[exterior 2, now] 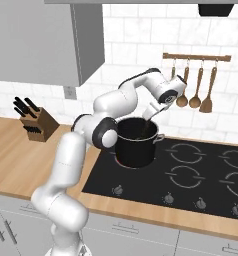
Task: Put the eggplant and cucumber in the pot. Retrieve the spatula and lightly stir the vegetables in the pot.
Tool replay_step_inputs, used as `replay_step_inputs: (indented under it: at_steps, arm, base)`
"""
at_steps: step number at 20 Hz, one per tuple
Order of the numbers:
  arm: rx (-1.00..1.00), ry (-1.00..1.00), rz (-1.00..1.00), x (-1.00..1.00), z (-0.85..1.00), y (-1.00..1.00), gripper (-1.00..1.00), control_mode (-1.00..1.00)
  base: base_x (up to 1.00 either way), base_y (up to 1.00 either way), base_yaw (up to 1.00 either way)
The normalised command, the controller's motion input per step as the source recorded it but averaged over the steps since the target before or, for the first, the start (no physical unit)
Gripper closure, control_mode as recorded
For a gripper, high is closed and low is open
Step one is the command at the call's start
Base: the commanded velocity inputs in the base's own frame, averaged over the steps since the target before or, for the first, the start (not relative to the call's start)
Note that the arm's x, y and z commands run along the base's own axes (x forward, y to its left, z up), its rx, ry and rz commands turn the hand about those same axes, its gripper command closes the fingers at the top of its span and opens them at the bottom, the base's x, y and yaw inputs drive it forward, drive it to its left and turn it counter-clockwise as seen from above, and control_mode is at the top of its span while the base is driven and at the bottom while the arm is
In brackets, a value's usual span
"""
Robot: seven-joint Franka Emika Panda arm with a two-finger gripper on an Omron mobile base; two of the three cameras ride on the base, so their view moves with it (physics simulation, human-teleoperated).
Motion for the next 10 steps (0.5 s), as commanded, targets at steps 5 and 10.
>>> replay_step_inputs:
  at_steps: [5, 10]
  arm:
    - [0.09, -0.03, 0.00, 0.09, 0.00, 0.08, 1.00, -1.00]
    - [-0.19, -0.12, -0.12, 0.07, 0.00, -0.25, 1.00, -1.00]
  base:
    - [0.00, 0.00, 0.00]
    - [0.00, 0.00, 0.00]
